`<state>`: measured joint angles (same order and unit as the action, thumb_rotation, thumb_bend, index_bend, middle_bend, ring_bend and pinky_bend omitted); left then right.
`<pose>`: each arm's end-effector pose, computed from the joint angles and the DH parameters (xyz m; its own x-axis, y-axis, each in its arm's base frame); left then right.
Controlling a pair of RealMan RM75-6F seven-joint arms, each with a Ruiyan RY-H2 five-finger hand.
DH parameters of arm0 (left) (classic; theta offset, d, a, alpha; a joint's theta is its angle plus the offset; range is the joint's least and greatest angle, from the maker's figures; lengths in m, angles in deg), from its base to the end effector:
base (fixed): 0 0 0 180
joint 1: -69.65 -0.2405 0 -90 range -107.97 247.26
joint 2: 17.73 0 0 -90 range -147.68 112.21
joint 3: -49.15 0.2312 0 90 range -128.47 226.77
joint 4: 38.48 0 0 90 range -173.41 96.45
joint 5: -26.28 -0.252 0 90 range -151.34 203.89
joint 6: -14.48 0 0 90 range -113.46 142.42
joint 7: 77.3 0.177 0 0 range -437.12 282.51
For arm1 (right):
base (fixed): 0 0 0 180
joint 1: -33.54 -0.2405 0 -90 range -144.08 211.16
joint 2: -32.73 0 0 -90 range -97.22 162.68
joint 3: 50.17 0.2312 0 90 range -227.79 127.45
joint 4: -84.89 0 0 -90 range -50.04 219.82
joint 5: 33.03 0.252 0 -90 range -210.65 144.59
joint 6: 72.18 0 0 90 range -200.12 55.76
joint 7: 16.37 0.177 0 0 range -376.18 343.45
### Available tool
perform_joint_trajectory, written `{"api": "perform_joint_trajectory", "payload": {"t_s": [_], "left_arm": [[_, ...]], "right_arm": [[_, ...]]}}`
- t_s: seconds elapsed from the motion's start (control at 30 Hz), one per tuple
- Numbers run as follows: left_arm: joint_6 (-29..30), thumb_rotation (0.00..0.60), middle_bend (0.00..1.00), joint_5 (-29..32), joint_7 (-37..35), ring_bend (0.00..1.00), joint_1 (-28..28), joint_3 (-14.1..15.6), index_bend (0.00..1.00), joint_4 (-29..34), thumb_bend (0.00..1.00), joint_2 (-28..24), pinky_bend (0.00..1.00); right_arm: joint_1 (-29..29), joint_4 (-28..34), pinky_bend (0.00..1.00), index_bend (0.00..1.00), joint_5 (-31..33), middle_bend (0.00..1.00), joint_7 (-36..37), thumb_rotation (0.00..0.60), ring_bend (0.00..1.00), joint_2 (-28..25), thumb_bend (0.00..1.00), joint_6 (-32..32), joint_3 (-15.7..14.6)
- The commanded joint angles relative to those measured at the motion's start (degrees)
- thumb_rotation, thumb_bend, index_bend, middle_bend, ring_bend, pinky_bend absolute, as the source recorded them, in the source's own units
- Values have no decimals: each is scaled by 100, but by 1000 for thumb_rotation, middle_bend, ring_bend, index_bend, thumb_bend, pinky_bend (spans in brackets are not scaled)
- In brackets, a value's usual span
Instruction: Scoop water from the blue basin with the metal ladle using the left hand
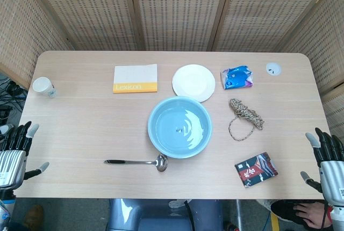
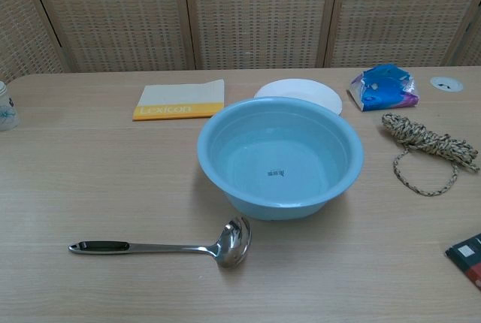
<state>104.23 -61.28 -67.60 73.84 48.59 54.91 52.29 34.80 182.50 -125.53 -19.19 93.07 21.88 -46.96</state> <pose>-0.2822 0.2005 0.0810 0.4416 -0.0306 0.8967 0.8966 -0.0233 -0.4423 -0.2827 -0.1832 0.1390 0.4167 0.1192 0.9012 -0.9062 -0.0248 0.4222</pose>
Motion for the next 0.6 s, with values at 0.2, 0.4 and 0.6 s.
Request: {"api": "perform_joint_trajectory", "payload": {"t_s": [0.2, 0.4, 0.6], "left_arm": [[-57, 600, 0, -10, 26, 0, -5, 7, 0, -27, 0, 25, 0], [-435, 600, 318, -144, 217, 368, 216, 48, 0, 14, 0, 265, 210], [-1176, 600, 802, -88, 712, 910, 600, 78, 0, 223, 0, 460, 972]], "right_arm": [[-8, -8, 0, 0, -1, 0, -7, 600, 0, 1, 0, -31, -14], [-23, 45, 0, 0, -30, 0, -36, 600, 0, 3, 0, -53, -25], [-43, 52, 0, 0, 52, 0, -39, 600, 0, 1, 0, -103, 2]]}}
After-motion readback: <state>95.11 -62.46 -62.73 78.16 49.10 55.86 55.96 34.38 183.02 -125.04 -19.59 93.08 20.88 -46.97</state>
